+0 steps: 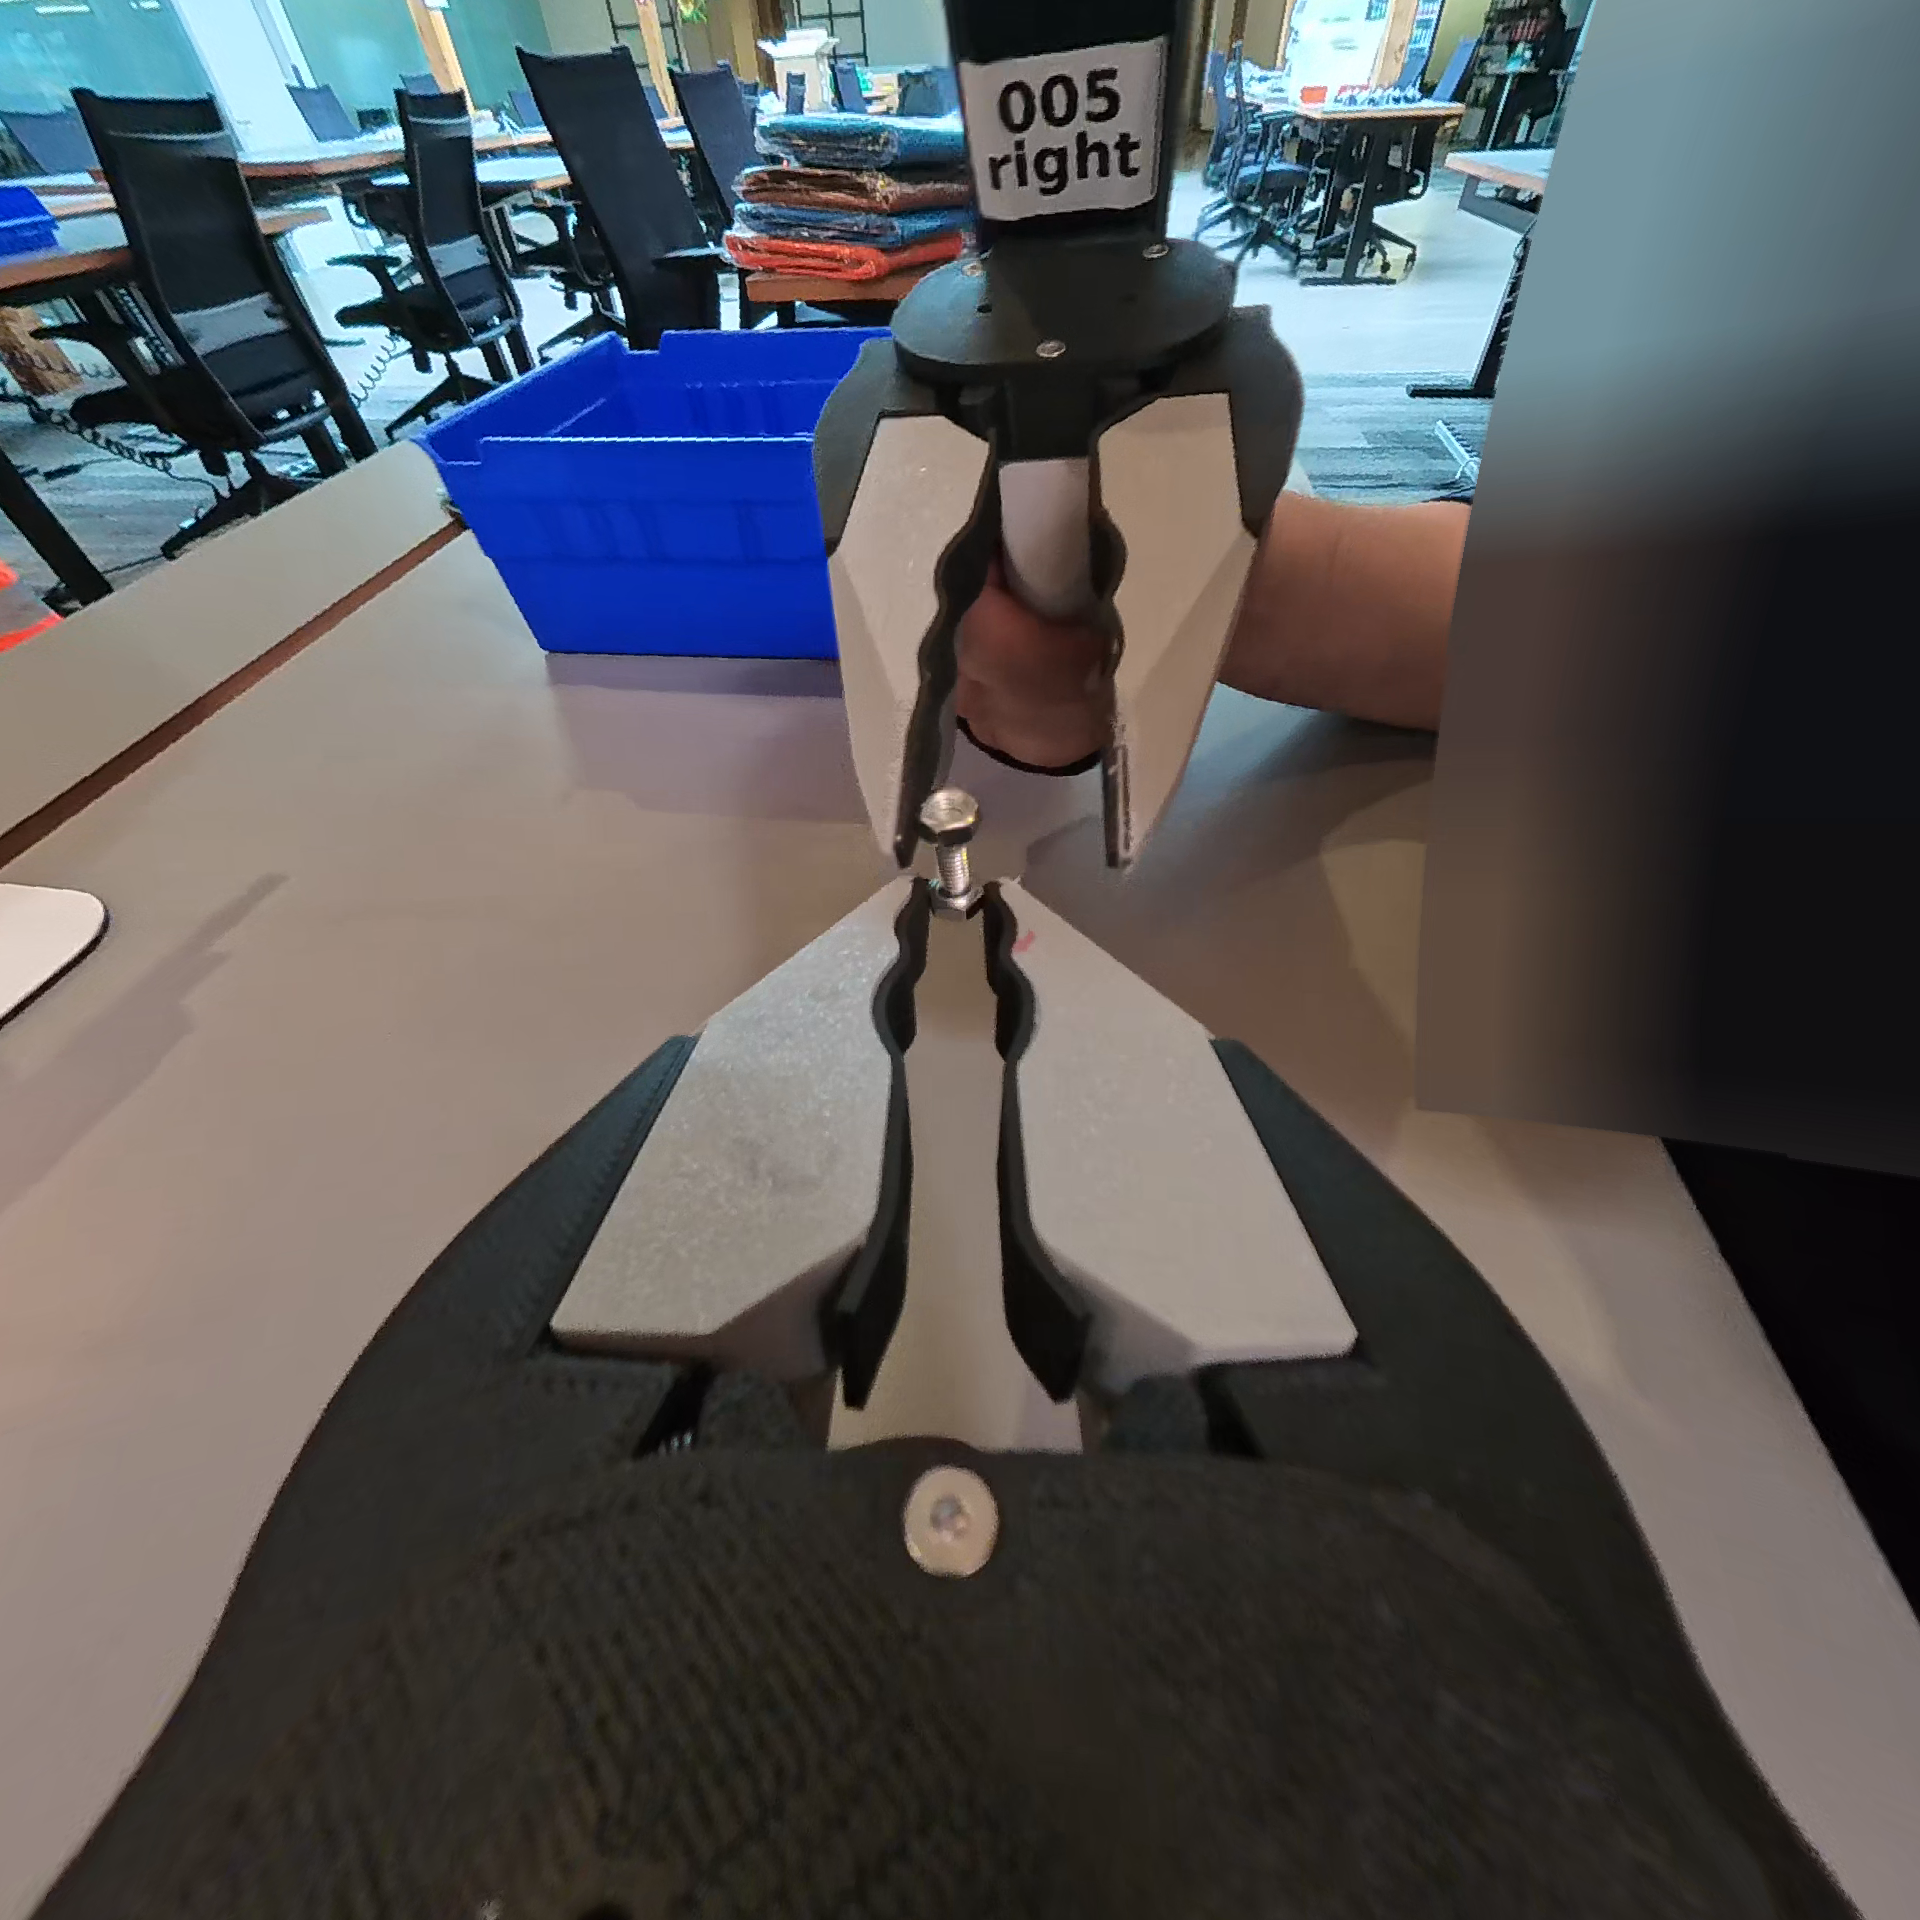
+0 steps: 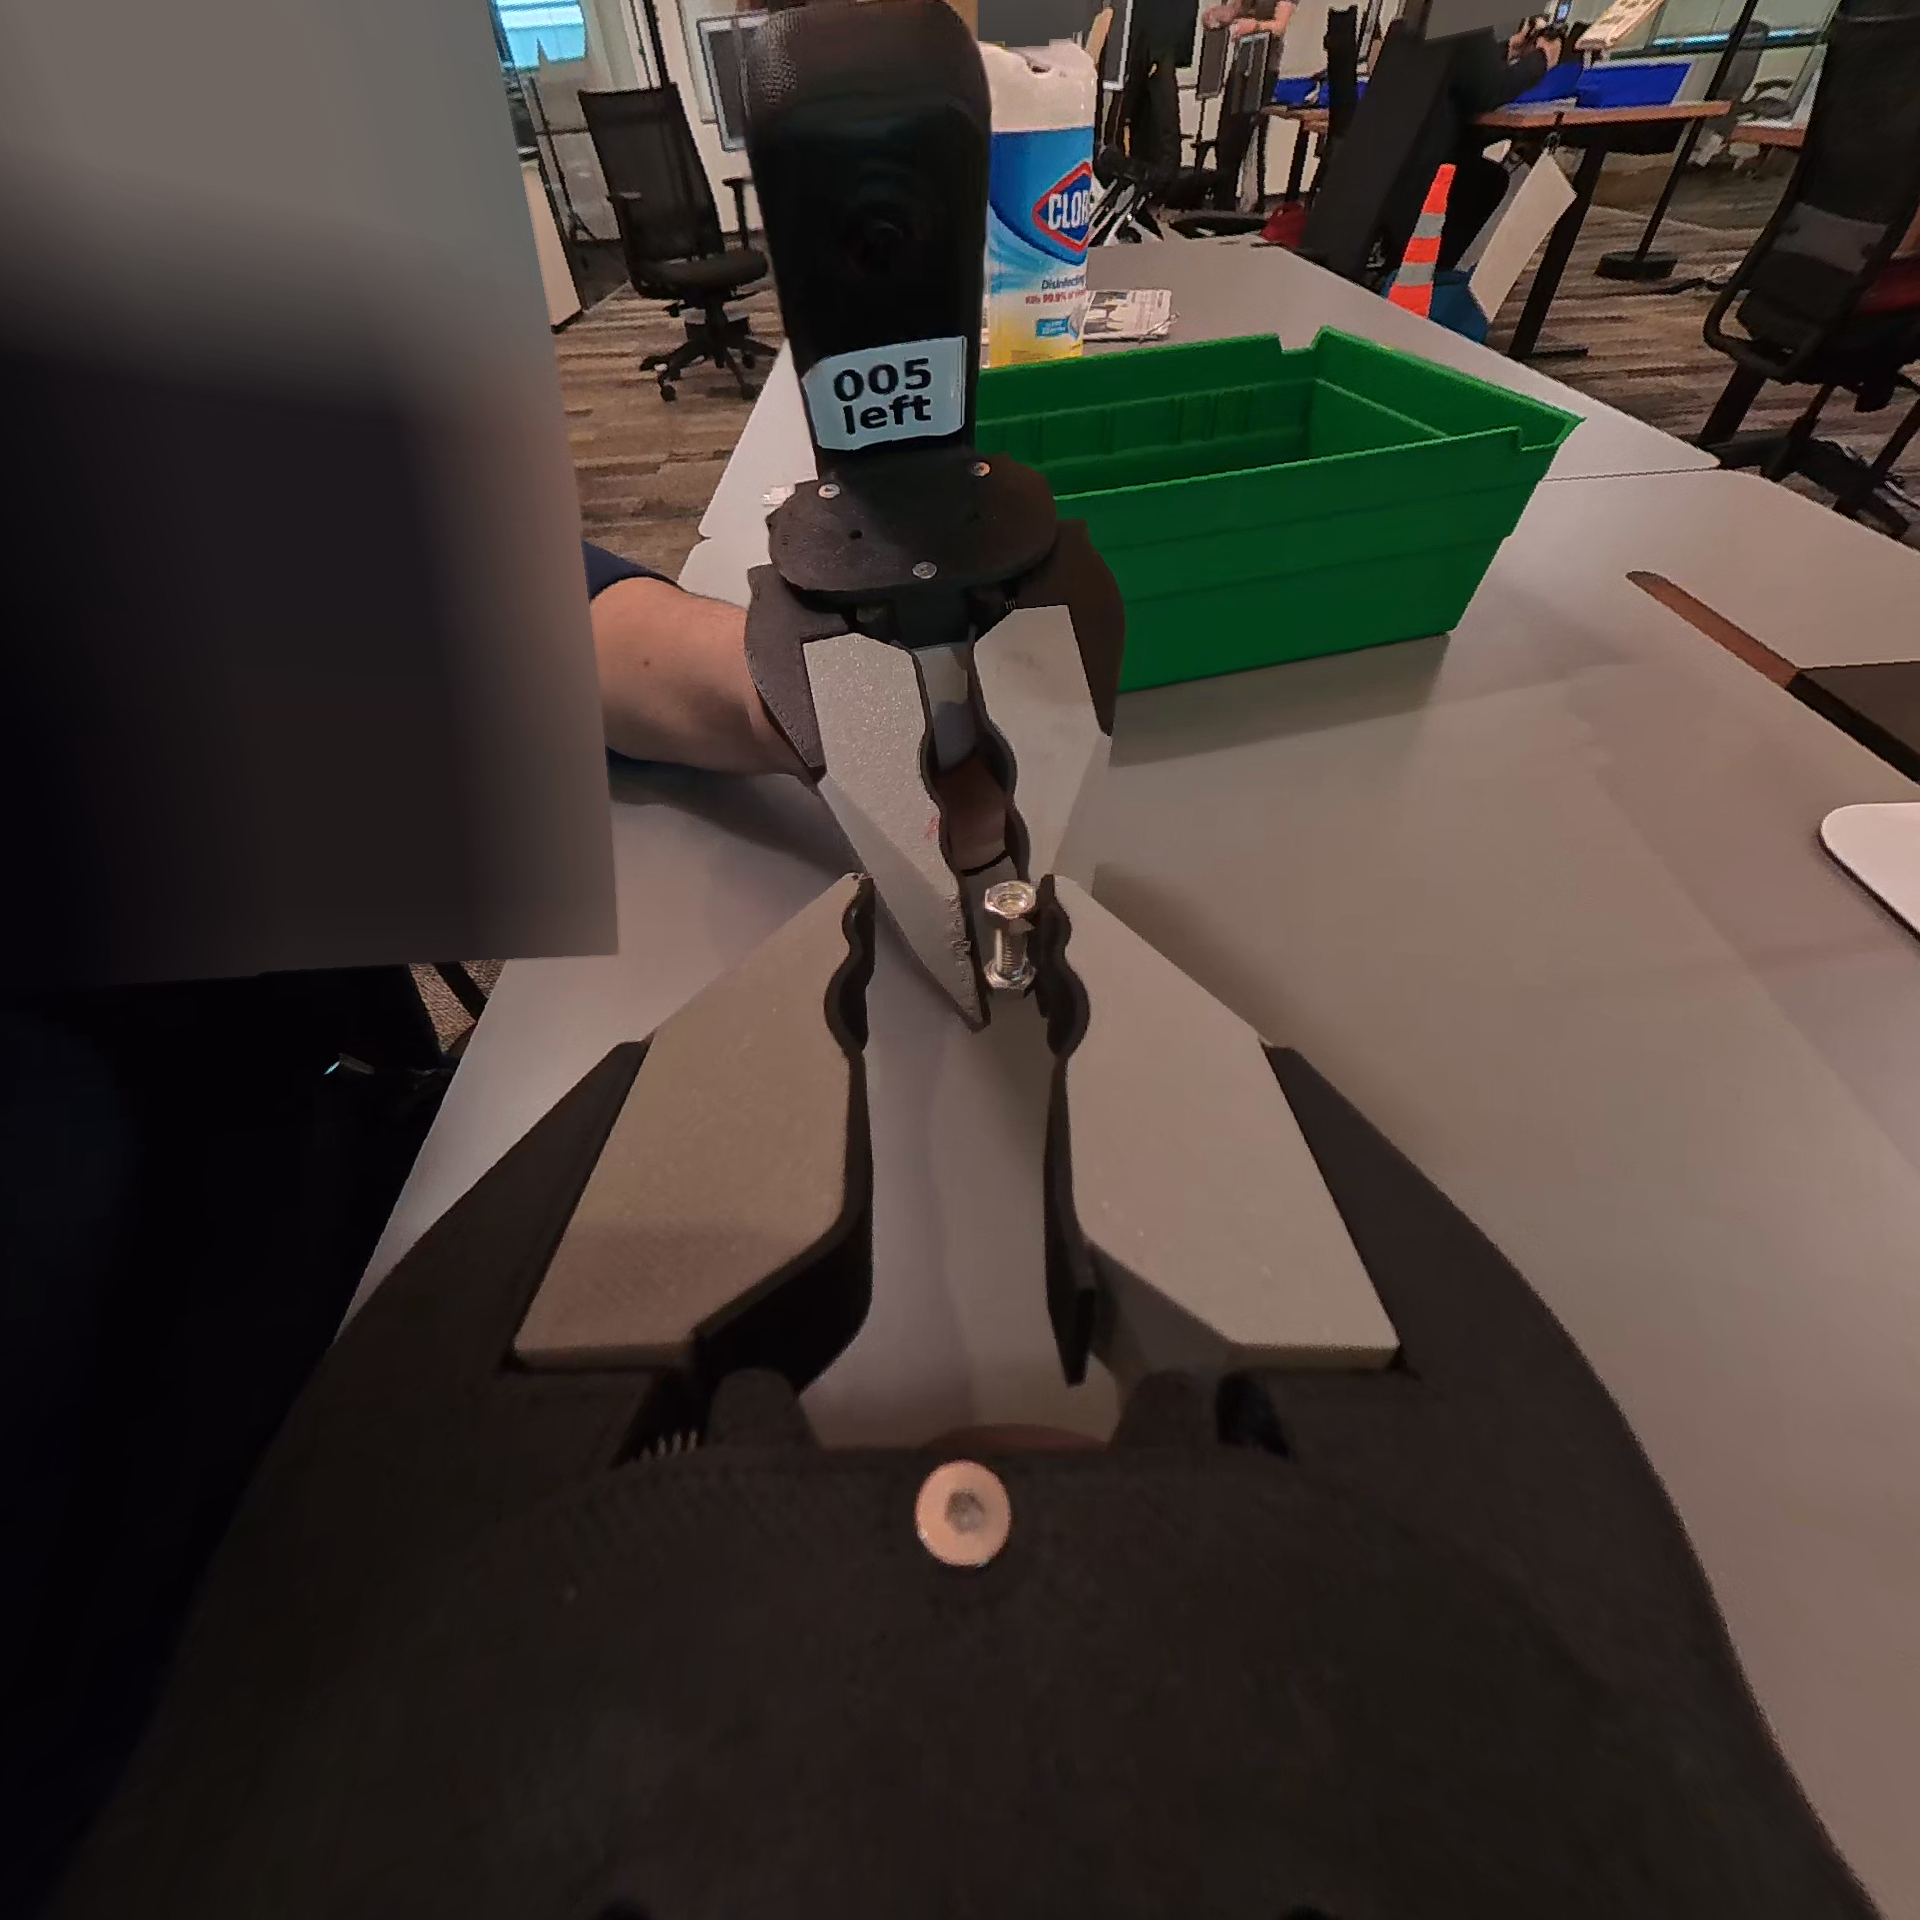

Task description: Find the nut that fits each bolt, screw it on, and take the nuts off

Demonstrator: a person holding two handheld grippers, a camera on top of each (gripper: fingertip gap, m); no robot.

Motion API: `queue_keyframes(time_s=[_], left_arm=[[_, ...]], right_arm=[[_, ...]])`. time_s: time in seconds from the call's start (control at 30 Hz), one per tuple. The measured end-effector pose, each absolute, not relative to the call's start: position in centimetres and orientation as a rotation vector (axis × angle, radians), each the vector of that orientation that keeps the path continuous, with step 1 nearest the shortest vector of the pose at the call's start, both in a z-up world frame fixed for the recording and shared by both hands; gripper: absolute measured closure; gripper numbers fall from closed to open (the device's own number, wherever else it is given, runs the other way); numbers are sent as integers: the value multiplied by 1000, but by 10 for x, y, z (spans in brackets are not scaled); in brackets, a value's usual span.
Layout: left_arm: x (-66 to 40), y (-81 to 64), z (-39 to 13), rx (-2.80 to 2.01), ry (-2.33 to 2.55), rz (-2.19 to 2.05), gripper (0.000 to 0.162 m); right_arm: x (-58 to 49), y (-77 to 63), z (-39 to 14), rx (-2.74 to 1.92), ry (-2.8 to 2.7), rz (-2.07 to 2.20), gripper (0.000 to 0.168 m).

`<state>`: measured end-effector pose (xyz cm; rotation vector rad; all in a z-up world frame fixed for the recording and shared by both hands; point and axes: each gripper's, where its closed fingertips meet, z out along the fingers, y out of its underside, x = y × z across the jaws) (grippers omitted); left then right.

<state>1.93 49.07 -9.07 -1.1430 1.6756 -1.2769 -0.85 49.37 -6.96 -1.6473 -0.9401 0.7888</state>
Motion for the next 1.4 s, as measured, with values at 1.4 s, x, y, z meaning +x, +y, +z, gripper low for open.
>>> queue_keyframes(time_s=[1.4], left_arm=[[17,490,-85,-1176,1651,-1363,154]], right_arm=[[-5,499,-54,-1568,-832,853,141]])
